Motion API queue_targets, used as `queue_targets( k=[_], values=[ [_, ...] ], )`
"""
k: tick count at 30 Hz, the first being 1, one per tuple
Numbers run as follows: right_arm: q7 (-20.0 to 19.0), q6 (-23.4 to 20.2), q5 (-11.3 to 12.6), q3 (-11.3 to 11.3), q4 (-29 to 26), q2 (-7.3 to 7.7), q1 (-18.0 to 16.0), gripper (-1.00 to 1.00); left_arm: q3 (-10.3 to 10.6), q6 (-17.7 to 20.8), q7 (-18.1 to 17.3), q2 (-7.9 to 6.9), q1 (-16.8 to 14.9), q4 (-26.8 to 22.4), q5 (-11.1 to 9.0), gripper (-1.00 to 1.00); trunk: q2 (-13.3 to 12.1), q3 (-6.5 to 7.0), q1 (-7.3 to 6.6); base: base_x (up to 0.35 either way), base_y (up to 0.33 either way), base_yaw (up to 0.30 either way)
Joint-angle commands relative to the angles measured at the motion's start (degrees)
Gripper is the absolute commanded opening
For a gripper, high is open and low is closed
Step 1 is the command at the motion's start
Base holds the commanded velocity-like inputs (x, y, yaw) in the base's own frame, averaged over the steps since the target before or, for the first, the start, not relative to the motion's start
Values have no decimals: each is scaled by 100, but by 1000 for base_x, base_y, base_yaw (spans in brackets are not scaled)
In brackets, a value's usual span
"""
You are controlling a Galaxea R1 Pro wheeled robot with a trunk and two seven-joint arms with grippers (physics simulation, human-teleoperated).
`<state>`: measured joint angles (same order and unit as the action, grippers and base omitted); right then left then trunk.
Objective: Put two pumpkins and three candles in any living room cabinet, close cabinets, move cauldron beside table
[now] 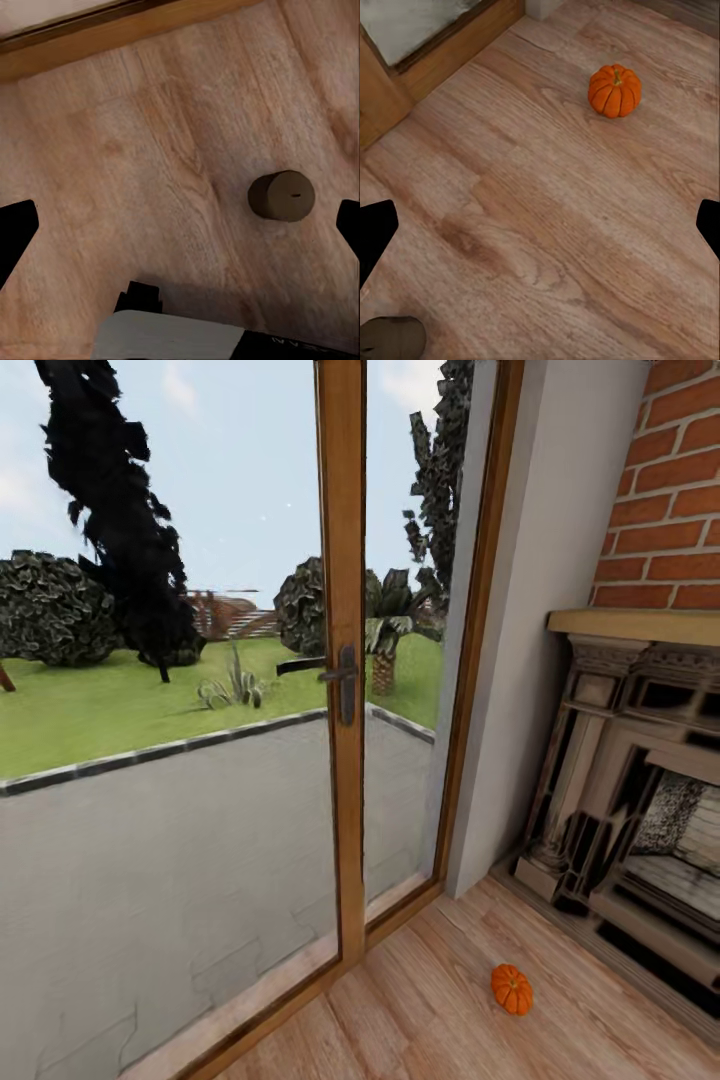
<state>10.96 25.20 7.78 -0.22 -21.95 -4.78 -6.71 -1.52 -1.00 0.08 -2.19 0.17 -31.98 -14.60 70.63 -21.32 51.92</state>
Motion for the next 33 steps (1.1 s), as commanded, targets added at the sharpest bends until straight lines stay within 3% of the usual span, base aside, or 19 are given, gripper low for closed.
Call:
queue_targets(
  k=[1, 2, 4, 5, 16, 22, 33],
  values=[
    [-20, 250, 53, 16, 151, -11, -9, 100, -11, -106, 1, -48, 1, 193, -159, 100, -38, 14, -22, 0, 0, 0],
    [-34, 505, 45, 41, 463, -19, -13, 100, -37, -491, 1, -150, 0, 388, -273, 100, -78, 32, -44, 0, 0, 0],
    [-38, 649, 42, 44, 577, -14, -14, 100, -45, -822, 1, -176, 0, 524, -309, 100, -159, 67, -88, 0, 0, 0],
    [-41, 757, 62, 34, 627, 42, -14, 100, -49, -1200, 1, -183, 0, 623, -328, 100, -159, 67, -88, 0, 0, -170],
    [-41, 785, 79, 26, 650, 101, -14, 100, -96, -1340, -19, -193, 0, 834, -341, 100, -159, 67, -88, 0, 0, -249],
    [-61, 777, 92, -7, 672, 142, -14, 100, -83, -1888, -25, -195, 0, 1232, -334, 100, -159, 67, -88, 0, 0, -268],
    [-82, 734, 89, 2, 662, 121, -14, 100, -52, -1984, -53, -164, 0, 1308, -298, 100, -159, 64, -88, 0, 0, -282]
  ],
)
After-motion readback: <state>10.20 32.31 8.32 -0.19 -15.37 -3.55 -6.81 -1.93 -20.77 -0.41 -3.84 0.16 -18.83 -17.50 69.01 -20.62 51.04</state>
